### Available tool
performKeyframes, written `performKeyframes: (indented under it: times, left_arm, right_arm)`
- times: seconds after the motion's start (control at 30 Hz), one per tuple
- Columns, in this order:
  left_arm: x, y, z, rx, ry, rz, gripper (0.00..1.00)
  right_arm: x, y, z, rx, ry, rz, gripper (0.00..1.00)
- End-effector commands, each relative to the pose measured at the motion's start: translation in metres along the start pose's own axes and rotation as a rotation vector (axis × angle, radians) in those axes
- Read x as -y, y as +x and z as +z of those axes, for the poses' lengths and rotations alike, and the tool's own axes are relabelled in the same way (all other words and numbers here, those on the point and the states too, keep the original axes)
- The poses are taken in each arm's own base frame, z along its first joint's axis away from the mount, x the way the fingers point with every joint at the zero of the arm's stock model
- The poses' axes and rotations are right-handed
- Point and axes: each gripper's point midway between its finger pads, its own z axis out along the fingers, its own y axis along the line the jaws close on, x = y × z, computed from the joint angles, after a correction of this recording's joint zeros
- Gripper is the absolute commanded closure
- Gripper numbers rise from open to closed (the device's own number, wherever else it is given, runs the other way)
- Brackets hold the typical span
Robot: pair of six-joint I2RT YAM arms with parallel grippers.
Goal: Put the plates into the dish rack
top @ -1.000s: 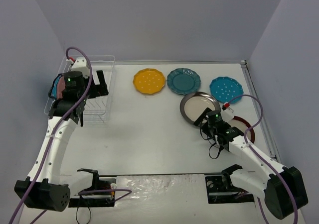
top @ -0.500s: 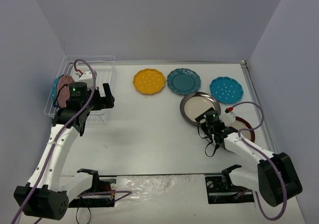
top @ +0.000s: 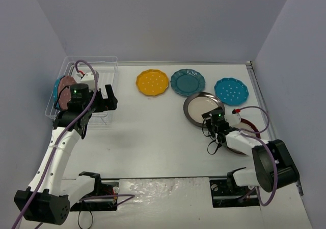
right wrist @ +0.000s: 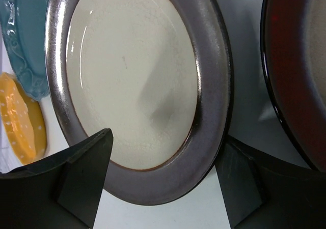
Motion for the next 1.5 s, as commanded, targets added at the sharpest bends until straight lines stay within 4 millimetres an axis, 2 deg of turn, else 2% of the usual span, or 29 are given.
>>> performKeyframes:
  times: [0.0, 0.1, 0.2, 0.37, 0.5, 0.63, 0.77, 0.93, 1.07, 1.1, 1.37, 1.47]
  left_arm:
    - [0.013, -0.029, -0.005, 0.097, 0.050, -0.009, 0.03]
    - [0.014, -0.027, -0.003, 0.091, 0.055, -0.012, 0.03]
    - [0.015, -0.027, -0.003, 0.089, 0.062, -0.015, 0.03]
    - [0.021, -0.025, -0.004, 0.085, 0.075, -0.019, 0.03]
    - [0.034, -0.016, -0.004, 0.063, 0.121, -0.053, 0.03]
    - [0.053, -0.005, -0.005, 0.041, 0.182, -0.104, 0.03]
    - [0.080, 0.005, -0.006, 0.034, 0.260, -0.157, 0.03]
    - [0.114, 0.030, 0.006, -0.004, 0.324, -0.171, 0.03]
    - [0.129, 0.044, 0.018, -0.035, 0.344, -0.221, 0.03]
    - [0.135, 0.049, 0.022, -0.038, 0.356, -0.236, 0.03]
    - [0.148, 0.075, 0.046, -0.083, 0.345, -0.268, 0.03]
    - [0.152, 0.080, 0.052, -0.085, 0.352, -0.278, 0.03]
  right_arm:
    - [0.039, 0.018, 0.011, -0.047, 0.096, 0.028, 0.31]
    - [0.044, 0.020, 0.014, -0.050, 0.105, 0.032, 0.45]
    - [0.045, 0.018, 0.012, -0.045, 0.112, 0.035, 0.71]
    - [0.049, 0.020, 0.009, -0.058, 0.117, 0.010, 1.00]
    - [0.045, 0.025, 0.000, -0.102, 0.073, -0.006, 1.00]
    - [0.030, 0.029, -0.015, -0.154, -0.003, -0.057, 1.00]
    - [0.007, 0.028, -0.031, -0.194, -0.109, -0.164, 1.00]
    - [-0.019, 0.033, -0.048, -0.249, -0.254, -0.258, 1.00]
    - [-0.037, 0.042, -0.061, -0.305, -0.373, -0.296, 1.00]
    - [-0.052, 0.045, -0.068, -0.322, -0.454, -0.301, 1.00]
    - [-0.084, 0.053, -0.091, -0.372, -0.669, -0.329, 1.00]
    - [-0.093, 0.054, -0.099, -0.377, -0.734, -0.332, 1.00]
